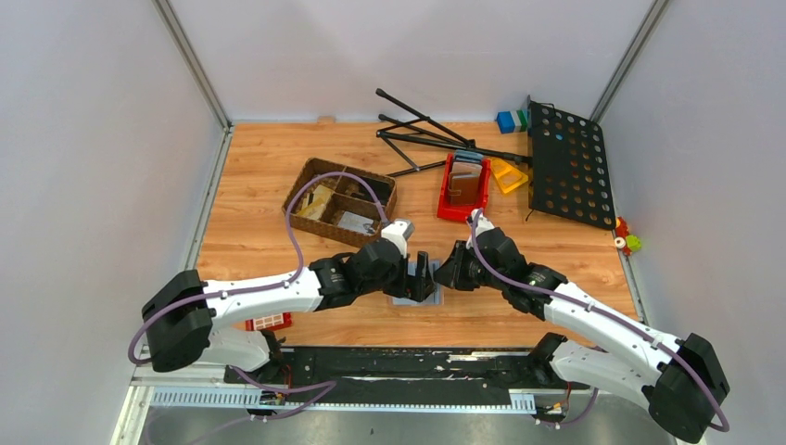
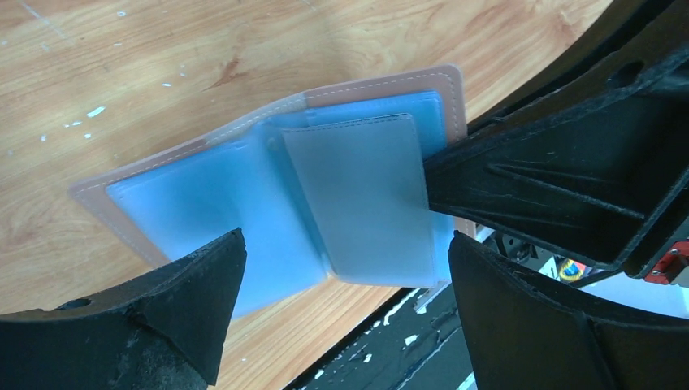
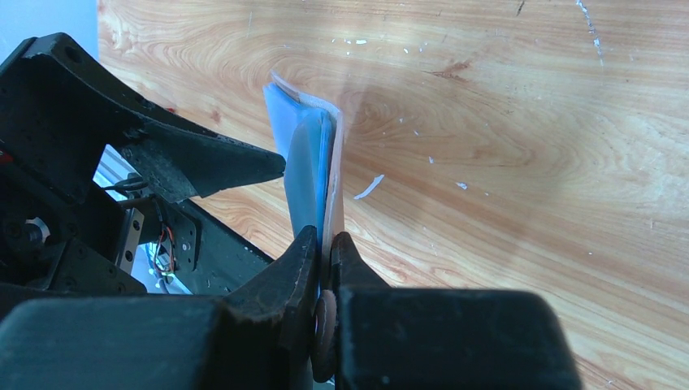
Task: Take the credit cards out of the card holder
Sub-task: Remove the credit card from the card holder.
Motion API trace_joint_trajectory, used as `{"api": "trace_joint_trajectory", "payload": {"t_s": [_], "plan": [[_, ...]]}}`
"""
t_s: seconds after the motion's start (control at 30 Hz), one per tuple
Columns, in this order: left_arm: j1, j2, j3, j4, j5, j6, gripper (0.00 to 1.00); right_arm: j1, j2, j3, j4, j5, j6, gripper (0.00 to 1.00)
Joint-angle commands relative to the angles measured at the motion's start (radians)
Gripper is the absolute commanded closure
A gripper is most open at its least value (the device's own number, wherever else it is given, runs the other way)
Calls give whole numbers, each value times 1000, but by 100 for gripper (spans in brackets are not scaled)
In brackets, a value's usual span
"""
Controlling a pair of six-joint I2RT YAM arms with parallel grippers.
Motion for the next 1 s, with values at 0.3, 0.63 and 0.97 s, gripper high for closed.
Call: {"api": "trace_joint_trajectory", "payload": {"t_s": [0.3, 0.63, 0.97], "plan": [[-10, 72, 88, -131, -118, 32, 19, 4, -21, 25, 36, 1, 3, 100], [146, -91, -143, -108, -28, 10, 22, -1, -76, -2, 28, -2, 18, 100], [306, -372, -354, 59, 228, 14, 0, -43, -134, -27, 69, -66, 42, 100]]}}
